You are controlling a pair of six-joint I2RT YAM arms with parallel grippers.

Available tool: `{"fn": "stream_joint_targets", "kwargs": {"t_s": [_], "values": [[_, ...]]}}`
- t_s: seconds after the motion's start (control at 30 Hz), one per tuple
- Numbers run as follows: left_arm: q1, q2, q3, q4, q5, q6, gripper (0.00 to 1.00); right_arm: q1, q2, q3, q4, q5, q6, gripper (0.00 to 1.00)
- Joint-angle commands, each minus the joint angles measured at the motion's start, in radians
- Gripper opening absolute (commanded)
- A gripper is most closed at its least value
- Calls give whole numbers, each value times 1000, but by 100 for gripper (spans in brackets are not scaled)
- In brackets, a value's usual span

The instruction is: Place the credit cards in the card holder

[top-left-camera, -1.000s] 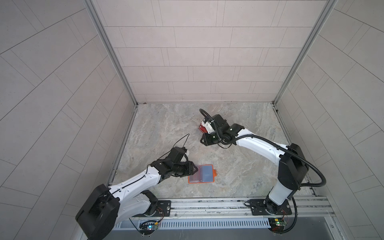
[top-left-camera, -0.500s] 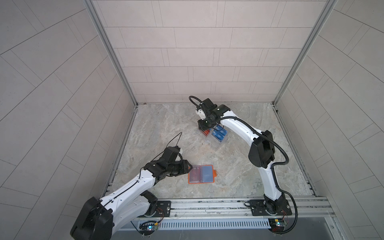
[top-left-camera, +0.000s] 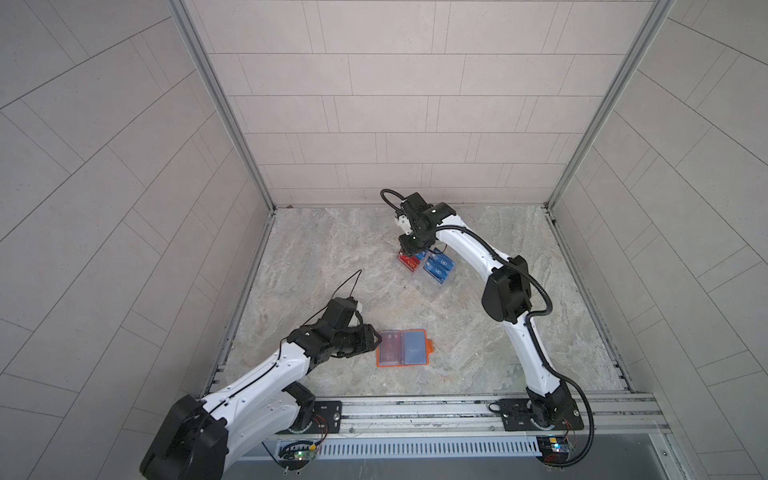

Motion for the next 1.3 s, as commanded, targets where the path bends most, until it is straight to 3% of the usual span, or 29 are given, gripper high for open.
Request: {"fn": "stream_joint_targets", "kwargs": {"t_s": [0.0,0.53,0.77,1.1,1.27], "values": [[8,-8,-14,-2,-4,15,54,3,21,22,-17,-28,-48,38],[9,-25,-25,-2,-8,1,55,4,64,28,-23,29,-81,37],[10,-19,-21,-5,-10,3,55,10,59,29,-18,0,-81,25],[9,3,-17,-9,-11,11,55,17,65,28,-21,-20,-98,22],[9,3,-16,-14,-12,13,55,17,69,29,-16,-7,-101,13]]}}
